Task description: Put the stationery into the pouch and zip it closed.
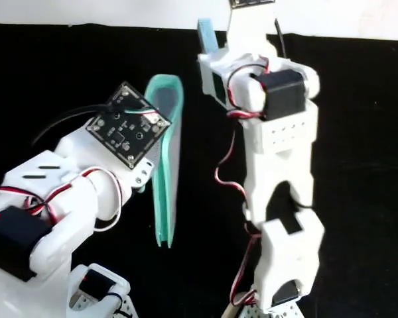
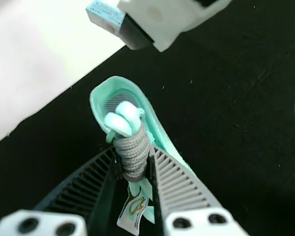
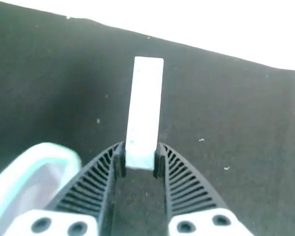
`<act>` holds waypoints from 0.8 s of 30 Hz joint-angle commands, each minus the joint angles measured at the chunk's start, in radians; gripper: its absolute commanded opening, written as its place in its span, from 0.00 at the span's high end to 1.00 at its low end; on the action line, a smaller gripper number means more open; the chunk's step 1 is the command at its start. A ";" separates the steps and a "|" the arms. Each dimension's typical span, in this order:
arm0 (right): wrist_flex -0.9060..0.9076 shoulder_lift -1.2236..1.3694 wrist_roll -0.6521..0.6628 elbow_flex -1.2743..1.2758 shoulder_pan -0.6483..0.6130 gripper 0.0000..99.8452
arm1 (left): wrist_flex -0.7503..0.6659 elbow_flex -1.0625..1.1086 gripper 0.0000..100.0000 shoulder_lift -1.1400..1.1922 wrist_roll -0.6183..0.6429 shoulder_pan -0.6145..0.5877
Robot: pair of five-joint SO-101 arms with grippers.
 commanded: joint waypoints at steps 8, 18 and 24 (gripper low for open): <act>0.010 -0.325 0.081 0.278 0.015 1.00 | -0.049 0.216 0.99 -0.008 -0.008 0.130; 0.010 -0.504 0.164 0.453 0.085 1.00 | -0.051 0.323 0.99 -0.010 -0.009 0.136; 0.010 -0.591 0.236 0.587 0.085 1.00 | -0.046 0.325 0.99 -0.010 -0.009 0.136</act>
